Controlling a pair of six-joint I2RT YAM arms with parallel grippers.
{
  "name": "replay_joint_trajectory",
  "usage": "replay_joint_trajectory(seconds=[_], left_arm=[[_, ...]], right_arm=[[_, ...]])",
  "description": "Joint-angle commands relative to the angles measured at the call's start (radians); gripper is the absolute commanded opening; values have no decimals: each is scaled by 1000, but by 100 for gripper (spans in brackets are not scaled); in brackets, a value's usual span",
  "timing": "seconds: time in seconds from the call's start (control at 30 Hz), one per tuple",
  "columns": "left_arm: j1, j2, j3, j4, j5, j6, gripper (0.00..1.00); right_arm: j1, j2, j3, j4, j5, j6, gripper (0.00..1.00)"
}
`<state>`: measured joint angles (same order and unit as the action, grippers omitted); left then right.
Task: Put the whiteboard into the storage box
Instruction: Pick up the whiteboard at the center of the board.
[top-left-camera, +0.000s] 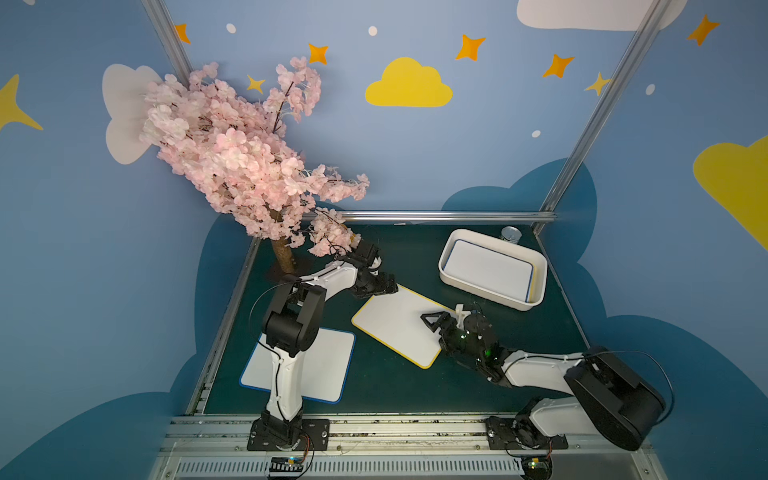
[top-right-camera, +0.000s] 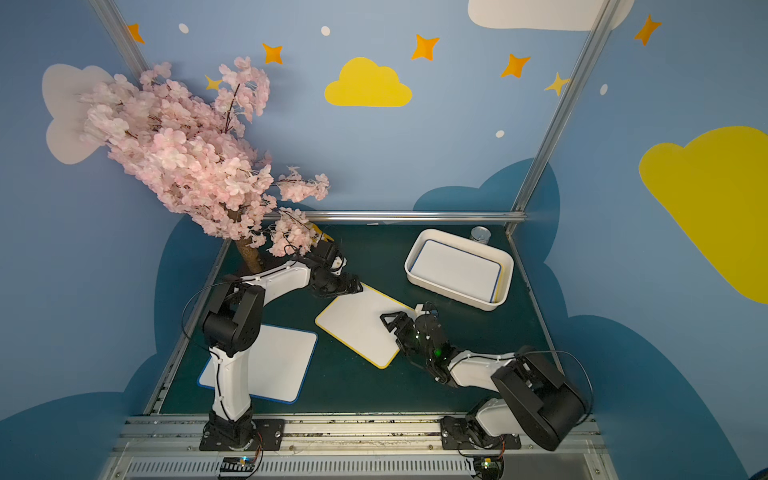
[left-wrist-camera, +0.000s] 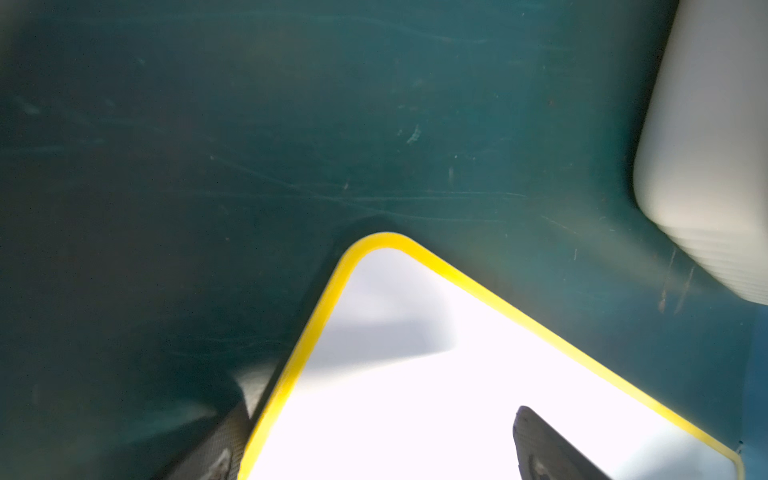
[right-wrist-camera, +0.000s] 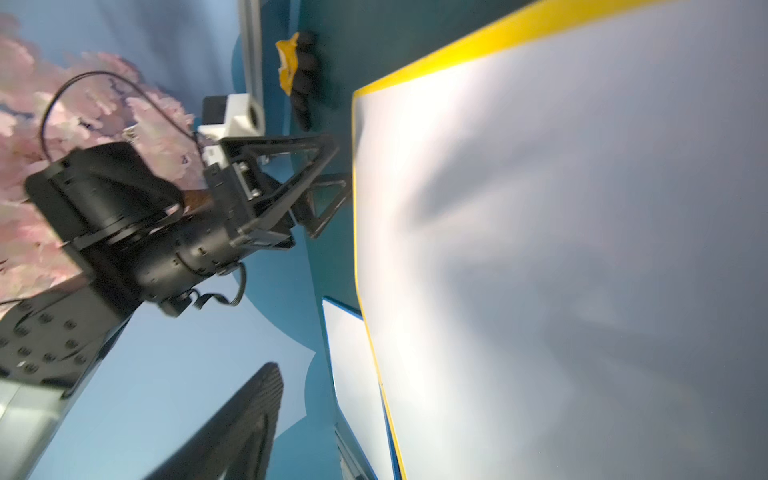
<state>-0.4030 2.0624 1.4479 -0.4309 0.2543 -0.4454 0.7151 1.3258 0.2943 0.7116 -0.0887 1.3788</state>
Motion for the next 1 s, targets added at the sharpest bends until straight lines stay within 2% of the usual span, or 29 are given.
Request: replay_joint_trajectory(seconds=[0.0,0.23,0.33,0.47,0.53,0.73,0.97], left_arm=[[-4,15,3,-96,50,-19,99],[-3,19,4,-94,48,-24,99],[-5,16,3,-93,51,-26,99],[-5,14,2,-89,60,-36,99],[-6,11,1,-83,65,-40,99],[-5,4,3,-83,75,-46,99],[-4,-23,2,-65,98,-39,99]], right_arm=[[4,-84,-19,-60,83,-86,83],[4,-188,-56,-109,116,-71,83],[3,-200,-60,-133,115,-40,79],[4,-180,-82,-94,111,25,64],[3,-166,-94,-58,109,48,60],[3,-160,-94,-65,109,64,44],[2,-214,-96,-121,143,59,19]])
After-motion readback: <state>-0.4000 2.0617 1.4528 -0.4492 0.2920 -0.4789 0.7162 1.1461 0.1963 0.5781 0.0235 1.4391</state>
